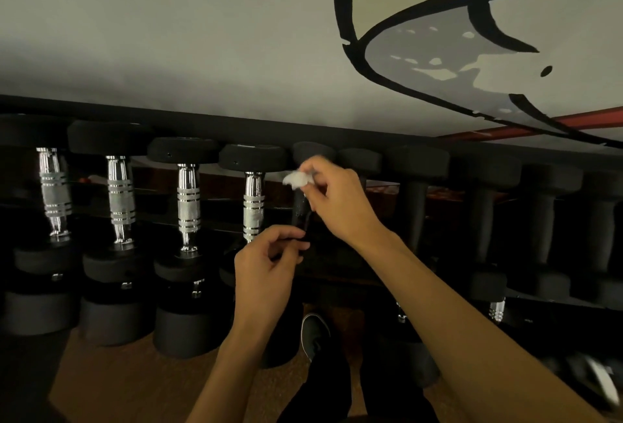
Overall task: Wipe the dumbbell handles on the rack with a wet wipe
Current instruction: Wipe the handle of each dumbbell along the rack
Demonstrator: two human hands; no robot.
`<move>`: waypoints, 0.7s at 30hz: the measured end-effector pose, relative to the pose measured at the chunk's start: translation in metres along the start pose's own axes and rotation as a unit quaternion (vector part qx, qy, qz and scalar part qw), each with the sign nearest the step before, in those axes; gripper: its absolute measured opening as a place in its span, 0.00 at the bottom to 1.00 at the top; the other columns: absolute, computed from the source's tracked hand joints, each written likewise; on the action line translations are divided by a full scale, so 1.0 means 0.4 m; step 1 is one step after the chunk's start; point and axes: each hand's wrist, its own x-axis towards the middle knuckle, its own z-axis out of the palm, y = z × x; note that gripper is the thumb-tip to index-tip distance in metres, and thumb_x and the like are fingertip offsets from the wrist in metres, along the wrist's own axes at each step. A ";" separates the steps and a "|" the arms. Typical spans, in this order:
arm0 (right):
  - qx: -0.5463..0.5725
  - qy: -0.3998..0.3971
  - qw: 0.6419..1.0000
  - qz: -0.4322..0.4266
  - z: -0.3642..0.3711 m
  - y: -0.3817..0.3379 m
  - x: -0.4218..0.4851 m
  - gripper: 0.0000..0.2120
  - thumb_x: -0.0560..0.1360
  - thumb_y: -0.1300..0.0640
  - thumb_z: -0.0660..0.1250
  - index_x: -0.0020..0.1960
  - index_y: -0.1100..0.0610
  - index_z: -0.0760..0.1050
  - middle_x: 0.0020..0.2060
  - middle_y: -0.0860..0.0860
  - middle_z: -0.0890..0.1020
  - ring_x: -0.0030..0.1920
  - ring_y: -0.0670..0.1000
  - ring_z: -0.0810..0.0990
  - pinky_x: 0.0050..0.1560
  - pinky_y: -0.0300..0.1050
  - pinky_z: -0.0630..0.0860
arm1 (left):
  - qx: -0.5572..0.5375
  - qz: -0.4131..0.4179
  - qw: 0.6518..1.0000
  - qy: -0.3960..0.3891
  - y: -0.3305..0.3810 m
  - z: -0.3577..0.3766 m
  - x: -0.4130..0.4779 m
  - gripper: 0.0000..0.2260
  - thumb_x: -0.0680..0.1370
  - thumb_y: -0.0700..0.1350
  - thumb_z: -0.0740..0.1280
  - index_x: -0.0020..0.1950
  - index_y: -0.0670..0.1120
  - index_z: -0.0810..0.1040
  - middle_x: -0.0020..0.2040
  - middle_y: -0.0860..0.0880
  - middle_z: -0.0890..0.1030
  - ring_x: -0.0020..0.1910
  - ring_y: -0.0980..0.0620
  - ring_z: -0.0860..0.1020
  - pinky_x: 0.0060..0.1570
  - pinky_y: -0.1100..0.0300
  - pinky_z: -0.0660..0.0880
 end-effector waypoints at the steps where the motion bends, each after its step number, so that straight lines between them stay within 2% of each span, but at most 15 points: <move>1: -0.003 0.000 1.000 0.003 0.008 0.003 -0.009 0.09 0.77 0.61 0.67 0.57 0.56 0.77 0.43 0.47 0.83 0.38 0.40 0.79 0.41 0.32 0.76 | -0.002 -0.002 1.000 0.003 -0.003 -0.004 0.002 0.10 0.77 0.33 0.64 0.48 0.46 0.82 0.41 0.49 0.85 0.45 0.55 0.84 0.49 0.52 0.81; 3: -0.017 -0.016 1.000 0.017 0.021 0.006 -0.033 0.09 0.76 0.62 0.67 0.56 0.57 0.78 0.38 0.43 0.79 0.36 0.36 0.75 0.40 0.26 0.70 | -0.005 -0.002 1.000 0.005 -0.002 -0.006 0.004 0.11 0.77 0.33 0.64 0.48 0.47 0.82 0.41 0.49 0.85 0.45 0.55 0.84 0.49 0.52 0.81; 6: -0.028 -0.093 0.994 0.052 0.034 0.002 -0.063 0.09 0.77 0.63 0.65 0.55 0.56 0.79 0.31 0.42 0.76 0.33 0.40 0.74 0.38 0.32 0.69 | -0.004 -0.001 1.000 0.011 0.007 -0.008 0.009 0.11 0.77 0.33 0.65 0.48 0.47 0.82 0.42 0.50 0.85 0.44 0.56 0.84 0.47 0.57 0.81; 8: -0.012 -0.120 0.990 0.073 0.032 -0.006 -0.079 0.09 0.78 0.61 0.64 0.56 0.56 0.80 0.33 0.44 0.79 0.36 0.41 0.76 0.40 0.36 0.71 | 0.009 0.006 1.000 0.013 0.013 -0.011 0.009 0.12 0.76 0.32 0.65 0.50 0.48 0.81 0.43 0.51 0.83 0.43 0.56 0.83 0.45 0.59 0.81; 11: 0.048 -0.136 0.985 0.098 0.010 -0.027 -0.102 0.10 0.81 0.58 0.62 0.57 0.54 0.80 0.34 0.46 0.79 0.33 0.40 0.77 0.37 0.34 0.73 | 0.041 0.038 0.998 0.004 0.018 -0.018 0.006 0.12 0.75 0.35 0.69 0.52 0.50 0.79 0.47 0.53 0.81 0.44 0.56 0.82 0.42 0.60 0.81; 15: 0.177 -0.153 0.959 0.158 -0.027 -0.021 -0.129 0.13 0.82 0.62 0.57 0.58 0.50 0.77 0.33 0.51 0.78 0.30 0.43 0.74 0.34 0.34 0.71 | 0.133 0.111 0.985 -0.010 0.024 -0.016 0.027 0.14 0.71 0.43 0.75 0.54 0.53 0.78 0.52 0.57 0.78 0.46 0.60 0.80 0.40 0.65 0.78; 18: 0.232 -0.134 0.945 0.187 -0.030 -0.001 -0.122 0.16 0.81 0.67 0.57 0.62 0.53 0.75 0.37 0.54 0.80 0.32 0.46 0.76 0.31 0.35 0.71 | 0.192 0.141 0.971 -0.019 0.025 -0.006 0.084 0.13 0.69 0.42 0.77 0.51 0.52 0.80 0.47 0.56 0.79 0.44 0.60 0.80 0.43 0.69 0.75; 21: 0.246 -0.040 0.949 0.190 -0.030 0.016 -0.113 0.17 0.79 0.69 0.60 0.64 0.56 0.73 0.37 0.55 0.82 0.30 0.49 0.78 0.29 0.35 0.70 | 0.200 0.169 0.965 0.014 0.053 -0.006 0.143 0.09 0.70 0.38 0.76 0.47 0.48 0.83 0.42 0.54 0.82 0.41 0.62 0.79 0.43 0.74 0.72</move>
